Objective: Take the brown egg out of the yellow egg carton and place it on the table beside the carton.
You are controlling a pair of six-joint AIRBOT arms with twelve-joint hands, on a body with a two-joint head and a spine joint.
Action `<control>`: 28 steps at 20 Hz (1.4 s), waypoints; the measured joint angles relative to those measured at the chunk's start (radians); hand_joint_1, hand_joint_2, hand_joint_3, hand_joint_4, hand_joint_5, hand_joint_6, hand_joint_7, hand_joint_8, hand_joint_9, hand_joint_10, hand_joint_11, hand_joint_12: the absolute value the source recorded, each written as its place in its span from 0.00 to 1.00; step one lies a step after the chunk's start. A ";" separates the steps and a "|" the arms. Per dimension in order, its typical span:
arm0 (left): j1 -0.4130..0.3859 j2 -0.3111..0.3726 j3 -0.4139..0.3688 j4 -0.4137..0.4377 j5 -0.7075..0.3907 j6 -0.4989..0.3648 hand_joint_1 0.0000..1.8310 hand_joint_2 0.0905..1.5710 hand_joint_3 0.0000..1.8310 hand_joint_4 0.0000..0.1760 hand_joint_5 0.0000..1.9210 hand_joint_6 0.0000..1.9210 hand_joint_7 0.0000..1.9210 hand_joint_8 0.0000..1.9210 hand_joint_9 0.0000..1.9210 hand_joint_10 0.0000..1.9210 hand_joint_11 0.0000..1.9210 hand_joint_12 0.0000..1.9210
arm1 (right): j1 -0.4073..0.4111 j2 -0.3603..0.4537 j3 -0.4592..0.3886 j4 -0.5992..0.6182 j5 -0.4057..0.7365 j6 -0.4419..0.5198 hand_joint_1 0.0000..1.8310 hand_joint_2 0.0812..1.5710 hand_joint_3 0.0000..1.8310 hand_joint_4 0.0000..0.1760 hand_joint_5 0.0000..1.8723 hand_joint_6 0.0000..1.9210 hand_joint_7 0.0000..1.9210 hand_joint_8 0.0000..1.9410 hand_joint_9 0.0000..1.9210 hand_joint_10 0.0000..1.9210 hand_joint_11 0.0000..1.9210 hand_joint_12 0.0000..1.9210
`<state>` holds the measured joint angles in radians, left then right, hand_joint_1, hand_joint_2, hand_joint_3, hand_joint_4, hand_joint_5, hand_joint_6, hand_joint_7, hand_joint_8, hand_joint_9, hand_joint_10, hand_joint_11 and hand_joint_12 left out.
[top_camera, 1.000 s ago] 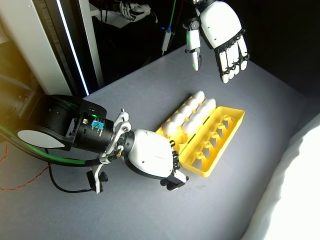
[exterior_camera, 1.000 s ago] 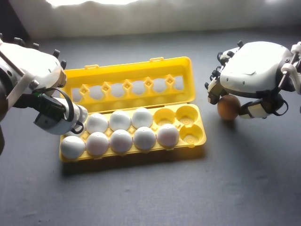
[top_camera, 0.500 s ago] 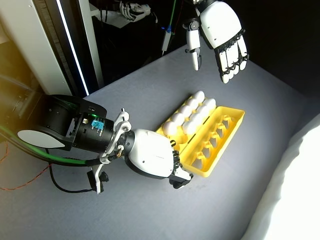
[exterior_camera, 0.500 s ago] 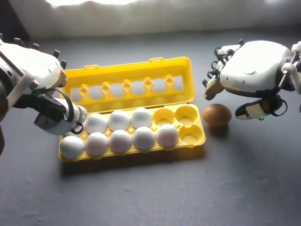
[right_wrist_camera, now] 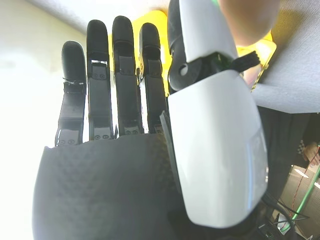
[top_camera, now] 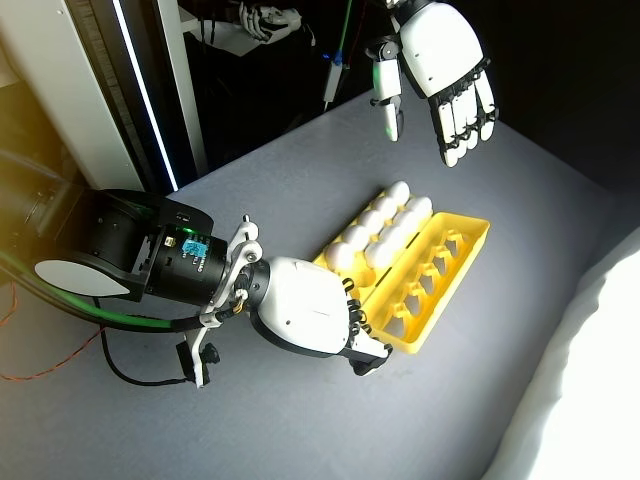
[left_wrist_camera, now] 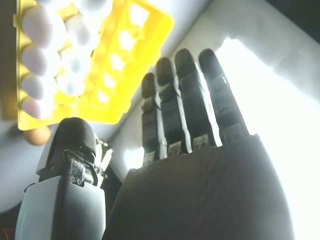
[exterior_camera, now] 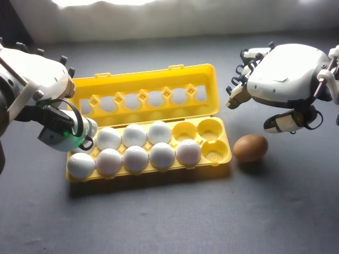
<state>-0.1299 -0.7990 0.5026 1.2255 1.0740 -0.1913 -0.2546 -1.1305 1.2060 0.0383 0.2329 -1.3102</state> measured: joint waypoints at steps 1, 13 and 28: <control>0.000 0.000 0.000 0.000 0.000 0.000 0.15 0.83 0.00 0.00 0.21 0.00 0.24 0.00 0.22 0.00 0.08 0.23 | 0.000 0.000 0.000 0.000 0.000 0.000 0.63 0.63 0.00 0.00 0.34 0.02 0.35 0.02 0.23 0.27 0.01 0.75; 0.000 0.000 0.000 0.000 -0.001 0.002 0.14 0.83 0.00 0.00 0.21 0.00 0.25 0.00 0.23 0.00 0.07 0.23 | 0.026 0.141 -0.008 -0.602 0.205 0.574 0.62 0.63 0.00 0.00 0.32 0.01 0.35 0.01 0.21 0.30 0.01 0.75; -0.001 0.000 0.000 -0.004 -0.001 0.004 0.13 0.84 0.00 0.00 0.20 0.00 0.23 0.00 0.21 0.00 0.07 0.23 | 0.027 0.307 -0.114 -0.978 0.204 0.895 0.60 0.63 0.00 0.00 0.30 0.00 0.31 0.00 0.18 0.29 0.00 0.72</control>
<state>-0.1310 -0.7990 0.5026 1.2217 1.0729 -0.1871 -0.2279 -0.8234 1.0924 -0.9398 0.4374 -0.4156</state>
